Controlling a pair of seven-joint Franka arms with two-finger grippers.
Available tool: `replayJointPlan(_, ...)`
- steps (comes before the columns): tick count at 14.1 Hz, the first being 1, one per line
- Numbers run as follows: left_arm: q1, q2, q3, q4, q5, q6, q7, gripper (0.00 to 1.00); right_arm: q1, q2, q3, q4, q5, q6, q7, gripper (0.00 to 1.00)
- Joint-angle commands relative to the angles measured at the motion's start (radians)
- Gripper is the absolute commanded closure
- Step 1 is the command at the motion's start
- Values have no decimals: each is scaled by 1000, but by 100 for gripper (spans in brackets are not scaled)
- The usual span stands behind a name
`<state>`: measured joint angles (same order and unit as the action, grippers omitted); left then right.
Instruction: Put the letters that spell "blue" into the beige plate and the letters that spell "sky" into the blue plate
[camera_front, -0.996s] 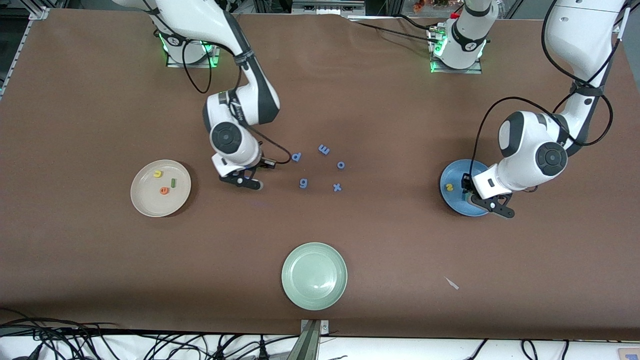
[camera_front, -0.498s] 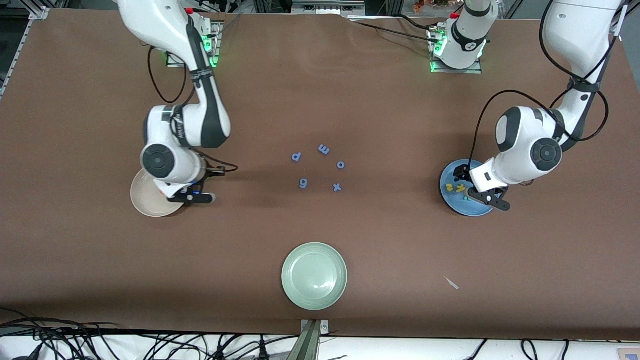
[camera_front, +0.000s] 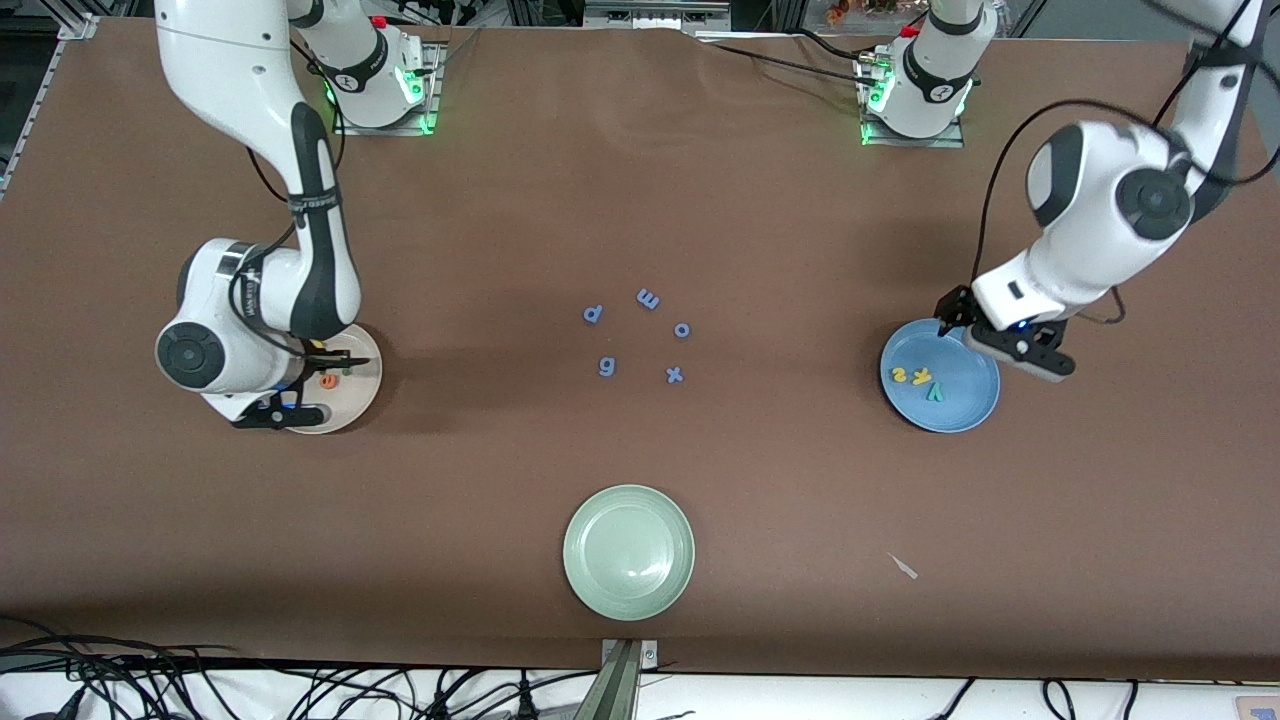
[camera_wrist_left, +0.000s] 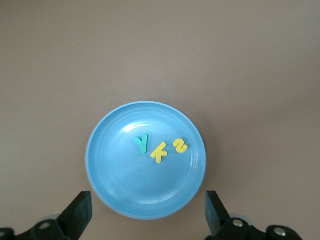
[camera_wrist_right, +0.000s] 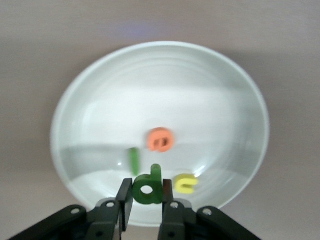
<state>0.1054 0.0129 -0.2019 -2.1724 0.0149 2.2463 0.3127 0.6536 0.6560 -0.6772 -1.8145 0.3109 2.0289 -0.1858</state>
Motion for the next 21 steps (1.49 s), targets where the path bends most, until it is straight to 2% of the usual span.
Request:
replayJointPlan(1,-53,-213,9,-23,17,-156,-37,0,3,17,5,41,5,-15,8,0)
replayJointPlan(3,-110,-254,67,101,19,-363,-41,0,11,8,5,81,7,-44,17,0)
replayJointPlan(5,-138,-254,111,244,20,-532,-66,0,14,8,7,168,7,-163,41,0)
replayJointPlan(9,-139,-242,144,399,31,-654,-72,0,46,5,7,300,4,-372,114,0)
replayJointPlan(11,-145,-151,157,452,31,-677,-137,0,50,-4,4,371,2,-484,137,0)
replayJointPlan(14,-164,19,174,666,28,-810,-259,0,50,-6,-1,441,-9,-576,146,0)
replayJointPlan(16,-167,41,176,683,28,-817,-262,0,50,-25,1,457,-10,-595,143,0)
replayJointPlan(17,-164,51,174,680,20,-817,-262,0,49,-47,22,455,-33,-584,146,0)
replayJointPlan(18,-162,52,174,677,17,-817,-262,0,8,-103,89,446,-76,-581,146,0)
replayJointPlan(20,-162,48,174,674,14,-833,-262,0,-122,-197,284,432,-211,-564,146,0)
replayJointPlan(21,-162,47,173,675,14,-840,-262,0,-179,-240,356,416,-255,-562,144,0)
